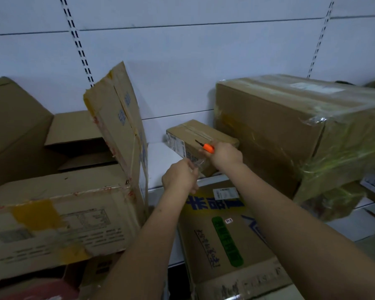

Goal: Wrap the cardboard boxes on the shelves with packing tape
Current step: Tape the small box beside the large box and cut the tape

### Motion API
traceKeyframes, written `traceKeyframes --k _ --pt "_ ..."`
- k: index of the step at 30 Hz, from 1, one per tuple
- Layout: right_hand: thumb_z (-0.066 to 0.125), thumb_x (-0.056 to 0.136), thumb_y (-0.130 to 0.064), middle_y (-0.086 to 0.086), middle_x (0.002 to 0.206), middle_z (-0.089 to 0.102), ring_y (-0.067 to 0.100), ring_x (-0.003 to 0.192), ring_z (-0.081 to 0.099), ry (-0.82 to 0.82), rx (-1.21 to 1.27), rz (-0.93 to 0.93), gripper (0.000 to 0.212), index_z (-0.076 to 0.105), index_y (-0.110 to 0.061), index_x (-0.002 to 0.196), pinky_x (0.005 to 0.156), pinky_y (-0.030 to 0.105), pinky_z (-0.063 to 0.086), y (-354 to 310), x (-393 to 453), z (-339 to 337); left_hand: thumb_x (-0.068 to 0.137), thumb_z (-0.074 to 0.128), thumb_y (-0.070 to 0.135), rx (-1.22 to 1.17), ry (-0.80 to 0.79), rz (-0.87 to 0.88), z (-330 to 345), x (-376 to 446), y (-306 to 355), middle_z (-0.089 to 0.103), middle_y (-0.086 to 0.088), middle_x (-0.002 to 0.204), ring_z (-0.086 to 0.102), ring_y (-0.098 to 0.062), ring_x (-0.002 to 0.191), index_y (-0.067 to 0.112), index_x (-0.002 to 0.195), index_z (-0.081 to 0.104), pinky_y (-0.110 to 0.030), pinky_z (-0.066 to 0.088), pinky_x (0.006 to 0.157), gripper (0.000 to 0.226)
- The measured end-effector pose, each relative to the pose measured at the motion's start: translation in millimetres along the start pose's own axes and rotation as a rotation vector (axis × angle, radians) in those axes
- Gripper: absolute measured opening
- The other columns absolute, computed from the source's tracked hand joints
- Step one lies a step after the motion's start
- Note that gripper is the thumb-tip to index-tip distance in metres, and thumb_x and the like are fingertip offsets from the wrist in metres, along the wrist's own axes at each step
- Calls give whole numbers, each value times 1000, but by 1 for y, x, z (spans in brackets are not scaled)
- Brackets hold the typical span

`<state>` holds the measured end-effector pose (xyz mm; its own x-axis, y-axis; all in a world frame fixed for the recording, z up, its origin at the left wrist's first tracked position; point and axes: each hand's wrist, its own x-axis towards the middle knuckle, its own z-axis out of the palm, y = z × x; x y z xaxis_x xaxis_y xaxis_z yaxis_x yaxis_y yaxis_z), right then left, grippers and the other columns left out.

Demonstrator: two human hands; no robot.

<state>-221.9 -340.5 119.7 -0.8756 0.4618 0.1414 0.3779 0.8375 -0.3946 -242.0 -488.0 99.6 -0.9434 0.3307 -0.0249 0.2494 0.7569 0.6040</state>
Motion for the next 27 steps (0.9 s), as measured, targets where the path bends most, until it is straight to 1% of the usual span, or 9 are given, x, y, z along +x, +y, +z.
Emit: traceKeyframes --k 3,6,8,10,13,17,20,23,27 --pt "49 97 -55 12 108 63 24 91 58 -131 123 -29 53 54 -14 130 77 42 50 3 -1 -14 98 52 37 -103 -35 63 -8 -3 -7 72 10 63 67 -10 47 29 102 59 -33 58 75 12" --pt "60 96 -30 10 121 50 27 104 58 29 329 -40 41 47 -8 128 92 45 52 8 -21 -21 96 56 38 -141 -14 88 -13 0 -13 74 9 73 67 -12 46 29 105 62 -36 59 72 14" --pt "54 99 -24 9 120 50 25 97 60 80 444 -17 34 44 -9 128 84 43 55 10 -45 -15 94 56 40 -101 8 98 -14 0 -14 73 9 86 67 -10 45 31 106 62 -31 56 69 16" --pt "47 103 -29 11 103 60 22 83 63 3 421 22 24 46 -11 119 70 39 55 10 -70 -2 93 55 42 -119 6 97 -13 -3 -14 71 8 92 67 -9 46 32 109 61 -29 55 66 20" --pt "39 104 -41 13 97 62 27 85 62 -86 374 81 34 46 -10 116 70 38 48 7 -90 16 94 52 40 -169 -20 76 -9 -6 -16 69 4 99 68 -12 48 33 124 57 -30 57 68 31" --pt "34 106 -40 9 88 58 22 73 56 -50 390 75 36 44 -7 114 53 30 35 -8 -96 24 94 49 37 -142 0 99 -8 -4 -17 69 1 112 68 -12 50 35 146 40 -27 54 71 53" --pt "29 107 -38 10 91 61 25 79 59 8 232 8 38 51 -8 112 59 32 39 -18 -89 26 95 49 36 -151 -9 97 -9 -5 -16 67 -1 119 69 -13 53 34 149 37 -31 56 78 55" --pt "30 108 -37 12 101 65 29 91 64 -8 49 12 33 48 -10 116 67 35 42 -21 -82 34 96 49 38 -156 6 87 -11 -5 -13 66 3 104 68 -14 52 31 141 46 -30 55 75 46" --pt "35 108 -29 11 102 67 29 92 67 -19 -85 26 22 43 -11 118 70 36 47 -18 -80 43 95 50 40 -95 25 56 -10 -3 -9 70 3 76 68 -15 52 24 106 58 -29 54 71 21"
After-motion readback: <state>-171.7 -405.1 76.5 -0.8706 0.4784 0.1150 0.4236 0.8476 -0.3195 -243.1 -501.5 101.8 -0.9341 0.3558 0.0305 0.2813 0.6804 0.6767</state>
